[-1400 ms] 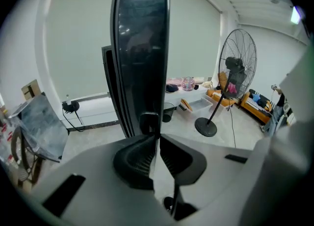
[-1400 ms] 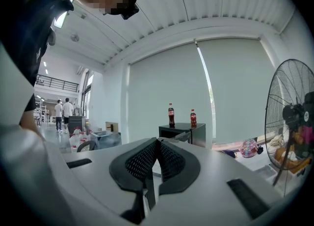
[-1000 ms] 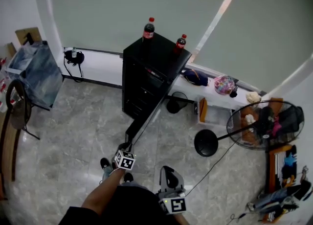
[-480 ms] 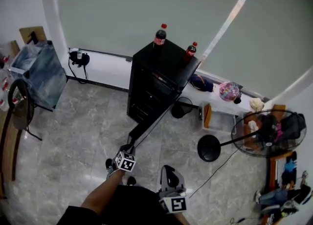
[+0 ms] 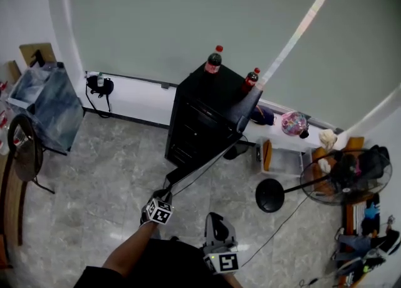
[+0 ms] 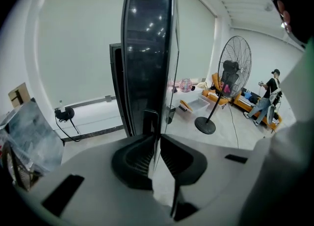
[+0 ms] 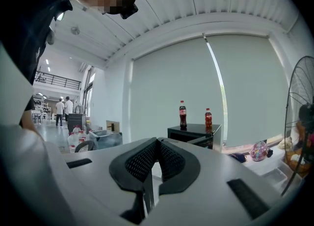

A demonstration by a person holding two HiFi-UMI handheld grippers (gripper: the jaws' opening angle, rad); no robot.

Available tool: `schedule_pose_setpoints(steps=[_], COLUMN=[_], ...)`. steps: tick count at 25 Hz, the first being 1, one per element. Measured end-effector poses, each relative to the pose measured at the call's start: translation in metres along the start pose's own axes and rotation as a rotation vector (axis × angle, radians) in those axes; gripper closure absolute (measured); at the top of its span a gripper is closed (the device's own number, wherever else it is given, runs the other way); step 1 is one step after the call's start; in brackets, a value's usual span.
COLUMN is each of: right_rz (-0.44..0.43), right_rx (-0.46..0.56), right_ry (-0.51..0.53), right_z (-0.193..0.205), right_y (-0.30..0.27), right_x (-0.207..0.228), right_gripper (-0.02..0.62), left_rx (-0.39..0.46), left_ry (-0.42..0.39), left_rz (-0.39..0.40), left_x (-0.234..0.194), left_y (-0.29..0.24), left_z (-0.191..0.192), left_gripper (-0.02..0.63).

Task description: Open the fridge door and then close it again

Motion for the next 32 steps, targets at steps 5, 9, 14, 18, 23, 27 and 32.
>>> schedule_pose_setpoints(steps=[5, 9, 14, 18, 23, 27, 32], right_rz=[0.029, 0.065, 0.104, 0.123, 0.133, 0.112, 0.085], right_rx=[0.001, -0.013, -0.046, -0.054, -0.043, -0.045, -0.034], right_ry=[0.001, -0.004, -0.003, 0.008, 0.000, 0.015, 0.017], right_z=[0.002, 0.006, 0.006, -0.002, -0.005, -0.004, -0.010], right_y=[-0.025, -0.038, -0.051, -0.058, -0.077, -0.091, -0.115], right_x=[-0.023, -0.045, -0.064, -0.061, -0.061, -0.062, -0.050], right_gripper=[0.586, 0.586, 0.586, 0.586, 0.586, 0.586, 0.586], left_rx=[0.008, 0.010, 0.005, 0.003, 0.009, 0.010, -0.004], left_ry=[-0.072, -0.126, -0.176, -0.180, -0.155, -0.135, -0.130], left_rz=[0.051, 0.094, 0.131, 0.139, 0.134, 0.114, 0.102], left_x=[-0.030, -0.052, -0.079, -0.093, -0.113, -0.126, -0.141], left_y=[-0.004, -0.009, -0.015, -0.020, -0.029, -0.035, -0.042], left_z=[-0.005, -0.007, -0.016, -0.024, -0.030, -0.033, -0.039], left_gripper=[0.566, 0.566, 0.566, 0.566, 0.565, 0.563, 0.561])
Point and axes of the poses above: the fingertips, and each gripper's own axes: y backward along the fingers, x to its right, z out of its underside, the point moved 8 cm from there along y, backward along the fingers, and after that the axes turned 8 degrees about -y, right-handed, at the moved point
